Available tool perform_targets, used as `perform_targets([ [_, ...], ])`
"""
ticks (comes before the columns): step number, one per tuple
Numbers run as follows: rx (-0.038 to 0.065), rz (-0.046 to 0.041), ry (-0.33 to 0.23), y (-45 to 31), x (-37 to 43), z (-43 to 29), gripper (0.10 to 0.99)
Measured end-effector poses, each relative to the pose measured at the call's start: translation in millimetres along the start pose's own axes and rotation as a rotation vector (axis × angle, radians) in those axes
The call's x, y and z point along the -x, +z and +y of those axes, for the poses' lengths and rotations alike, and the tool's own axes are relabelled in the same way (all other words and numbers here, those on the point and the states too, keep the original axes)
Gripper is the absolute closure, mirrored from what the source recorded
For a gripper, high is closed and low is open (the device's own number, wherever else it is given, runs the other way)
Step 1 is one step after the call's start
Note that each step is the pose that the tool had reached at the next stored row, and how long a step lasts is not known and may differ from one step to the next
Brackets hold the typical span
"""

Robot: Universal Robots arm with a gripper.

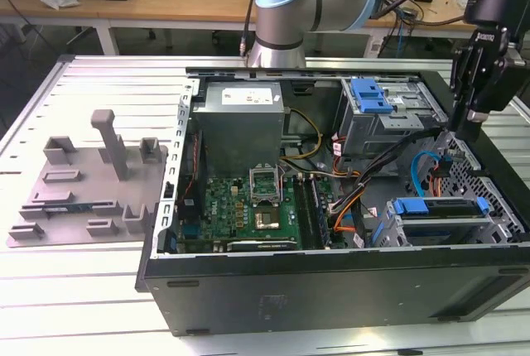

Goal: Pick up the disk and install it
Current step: 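Insert the first disk wire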

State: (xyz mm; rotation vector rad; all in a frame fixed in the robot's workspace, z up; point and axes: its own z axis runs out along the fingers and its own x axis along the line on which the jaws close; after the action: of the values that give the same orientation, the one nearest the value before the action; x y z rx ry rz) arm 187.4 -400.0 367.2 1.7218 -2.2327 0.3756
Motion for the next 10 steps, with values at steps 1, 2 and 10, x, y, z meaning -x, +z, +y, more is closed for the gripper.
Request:
perform_targets([
  [1,0.000,0.0017,0.000,0.5,1.2,0.3,0.714],
  [2,0.000,0.0040,-0.001,3.1,2.7,-0.2,0.714],
  [10,0.007,0.0110,-0.025,15.1,9.3,-5.5,0.714],
])
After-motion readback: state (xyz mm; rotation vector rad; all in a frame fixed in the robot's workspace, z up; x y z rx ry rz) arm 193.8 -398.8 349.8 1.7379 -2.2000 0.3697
